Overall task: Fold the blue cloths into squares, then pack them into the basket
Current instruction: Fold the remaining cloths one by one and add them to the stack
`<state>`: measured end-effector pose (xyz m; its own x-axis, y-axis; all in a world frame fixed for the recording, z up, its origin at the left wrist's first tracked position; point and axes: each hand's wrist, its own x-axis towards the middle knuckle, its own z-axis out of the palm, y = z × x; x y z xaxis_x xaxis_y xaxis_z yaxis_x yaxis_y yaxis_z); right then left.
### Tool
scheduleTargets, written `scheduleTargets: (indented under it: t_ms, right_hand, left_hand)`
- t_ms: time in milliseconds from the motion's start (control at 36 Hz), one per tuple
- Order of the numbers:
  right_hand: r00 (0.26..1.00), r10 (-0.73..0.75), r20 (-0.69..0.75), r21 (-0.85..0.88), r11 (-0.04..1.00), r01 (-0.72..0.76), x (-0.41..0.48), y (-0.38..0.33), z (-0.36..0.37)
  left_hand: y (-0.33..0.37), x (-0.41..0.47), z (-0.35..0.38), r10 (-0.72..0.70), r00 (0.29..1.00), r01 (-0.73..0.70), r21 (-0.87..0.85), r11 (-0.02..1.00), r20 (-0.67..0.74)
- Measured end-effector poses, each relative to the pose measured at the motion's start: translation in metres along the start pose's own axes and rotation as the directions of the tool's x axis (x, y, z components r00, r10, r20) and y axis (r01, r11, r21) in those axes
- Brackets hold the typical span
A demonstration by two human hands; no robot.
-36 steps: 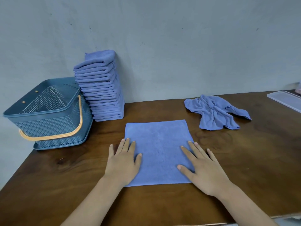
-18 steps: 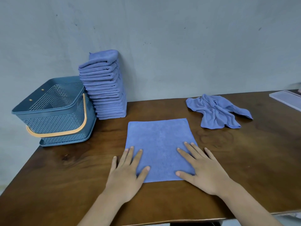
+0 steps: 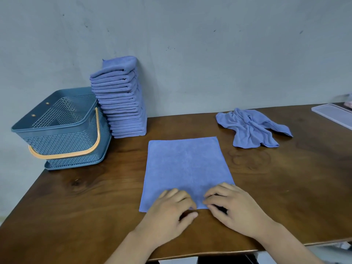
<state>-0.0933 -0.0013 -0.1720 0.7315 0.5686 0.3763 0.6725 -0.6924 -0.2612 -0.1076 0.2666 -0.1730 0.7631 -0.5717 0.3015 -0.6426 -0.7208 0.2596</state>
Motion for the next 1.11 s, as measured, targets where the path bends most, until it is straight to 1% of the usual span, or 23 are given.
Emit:
scheduleTargets:
  t_ms: [83, 194, 306, 417, 500, 583, 722, 833, 917, 972, 1056, 1111]
  right_hand:
    - [1.0, 0.023, 0.02, 0.009, 1.0, -0.023, 0.002, -0.002, -0.003]
    - [0.999, 0.041, 0.017, 0.025, 0.999, -0.042, 0.005, -0.002, -0.002]
    - [0.998, 0.058, 0.015, 0.037, 0.998, -0.058, 0.005, -0.001, -0.001]
    - [0.998, 0.065, 0.008, 0.019, 0.998, -0.065, 0.013, -0.004, -0.001]
    - [0.999, 0.052, -0.004, 0.007, 0.999, -0.052, 0.018, -0.007, 0.004]
    - [0.998, 0.056, -0.009, 0.007, 0.998, -0.056, 0.016, -0.005, 0.005]
    - [0.998, 0.059, 0.008, 0.009, 0.998, -0.059, 0.014, 0.0, 0.007]
    - [0.997, 0.074, -0.004, -0.007, 0.997, -0.074, 0.006, 0.008, -0.004]
    - [0.988, 0.155, -0.027, 0.016, 0.988, -0.155, -0.012, 0.024, -0.02]
    - [0.962, 0.268, -0.044, 0.122, 0.958, -0.261, -0.025, 0.032, -0.028]
    - [0.881, 0.469, -0.066, 0.359, 0.835, -0.418, -0.033, 0.034, -0.036]
    - [0.845, 0.533, -0.05, 0.435, 0.773, -0.462, -0.03, 0.032, -0.038]
  left_hand:
    - [-0.001, 0.003, 0.002, -0.007, 1.0, 0.008, 0.017, 1.0, -0.026]
    - [-0.003, 0.006, 0.006, -0.049, 0.999, 0.049, 0.023, 0.999, -0.006]
    - [-0.001, 0.01, 0.011, -0.048, 0.999, 0.05, 0.08, 0.996, -0.024]
    - [-0.002, 0.01, 0.007, -0.114, 0.993, 0.114, -0.014, 0.993, -0.026]
    - [-0.001, 0.007, 0.004, -0.128, 0.992, 0.127, -0.06, 0.99, -0.016]
    - [0.008, 0.009, 0.006, -0.1, 0.994, 0.099, -0.018, 0.995, -0.05]
    - [0.012, 0.019, 0.017, -0.06, 0.99, 0.078, 0.141, 0.987, -0.129]
    - [-0.003, 0.014, 0.01, -0.097, 0.983, 0.12, 0.147, 0.982, -0.156]
    - [-0.026, -0.007, -0.006, -0.172, 0.974, 0.189, 0.109, 0.976, -0.151]
    - [-0.042, -0.026, -0.017, -0.258, 0.956, 0.267, 0.049, 0.963, -0.141]
    - [-0.057, -0.047, -0.032, -0.37, 0.922, 0.359, -0.108, 0.927, -0.116]
    - [-0.056, -0.052, -0.04, -0.436, 0.893, 0.4, -0.25, 0.882, -0.112]
